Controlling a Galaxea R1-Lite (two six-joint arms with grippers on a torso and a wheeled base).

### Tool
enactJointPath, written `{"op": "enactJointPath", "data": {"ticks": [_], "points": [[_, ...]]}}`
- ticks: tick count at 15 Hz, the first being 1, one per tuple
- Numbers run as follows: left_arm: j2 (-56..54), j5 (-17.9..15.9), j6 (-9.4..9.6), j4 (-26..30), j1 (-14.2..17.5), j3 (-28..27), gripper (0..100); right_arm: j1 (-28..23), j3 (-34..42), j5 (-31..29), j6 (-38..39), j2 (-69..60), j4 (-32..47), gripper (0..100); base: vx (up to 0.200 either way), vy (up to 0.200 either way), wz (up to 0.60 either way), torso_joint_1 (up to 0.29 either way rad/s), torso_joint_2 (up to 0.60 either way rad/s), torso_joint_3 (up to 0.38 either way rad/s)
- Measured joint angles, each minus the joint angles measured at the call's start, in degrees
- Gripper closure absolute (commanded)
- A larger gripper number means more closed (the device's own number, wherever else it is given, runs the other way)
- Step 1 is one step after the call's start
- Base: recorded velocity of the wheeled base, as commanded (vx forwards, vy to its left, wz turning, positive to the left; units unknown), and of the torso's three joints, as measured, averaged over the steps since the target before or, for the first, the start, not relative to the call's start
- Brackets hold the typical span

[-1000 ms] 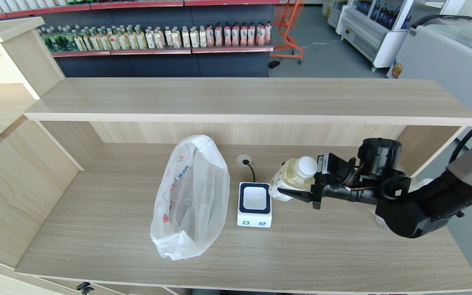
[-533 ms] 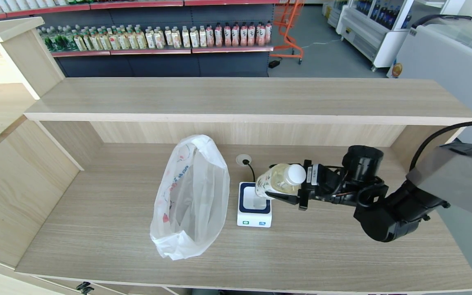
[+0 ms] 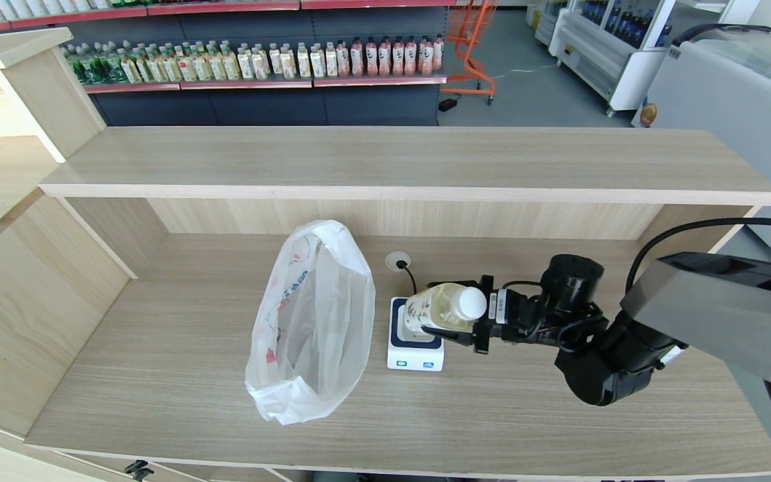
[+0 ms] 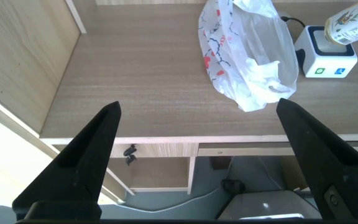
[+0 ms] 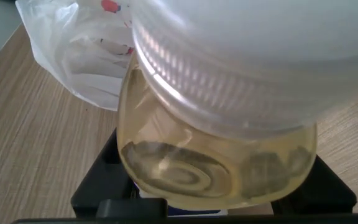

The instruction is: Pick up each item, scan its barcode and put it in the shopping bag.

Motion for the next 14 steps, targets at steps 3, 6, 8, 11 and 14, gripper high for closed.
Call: {"op": "enactJointPath", "data": {"ticks": [3, 6, 8, 11, 14], "points": [[0.0, 0.0, 0.00, 0.0, 0.0, 0.0, 0, 0.1, -0.9, 0.4, 0.0, 2.1, -2.0, 100, 0.000, 0.000, 0.00, 0.000, 0.00, 0.000], [0.0, 0.0, 0.00, 0.0, 0.0, 0.0, 0, 0.1, -2.4, 0.9, 0.1, 3.6, -2.5, 100, 0.000, 0.000, 0.00, 0.000, 0.00, 0.000], [0.0, 0.0, 0.00, 0.0, 0.0, 0.0, 0, 0.1, -2.9, 0.9, 0.2, 3.9, -2.5, 100, 0.000, 0.000, 0.00, 0.000, 0.00, 0.000], [0.0, 0.0, 0.00, 0.0, 0.0, 0.0, 0, 0.1, -3.0, 0.7, 0.2, 3.9, -2.4, 100, 0.000, 0.000, 0.00, 0.000, 0.00, 0.000], [0.0, 0.0, 0.00, 0.0, 0.0, 0.0, 0, 0.1, -3.9, 0.4, 0.2, 3.9, -2.4, 100, 0.000, 0.000, 0.00, 0.000, 0.00, 0.000]]}}
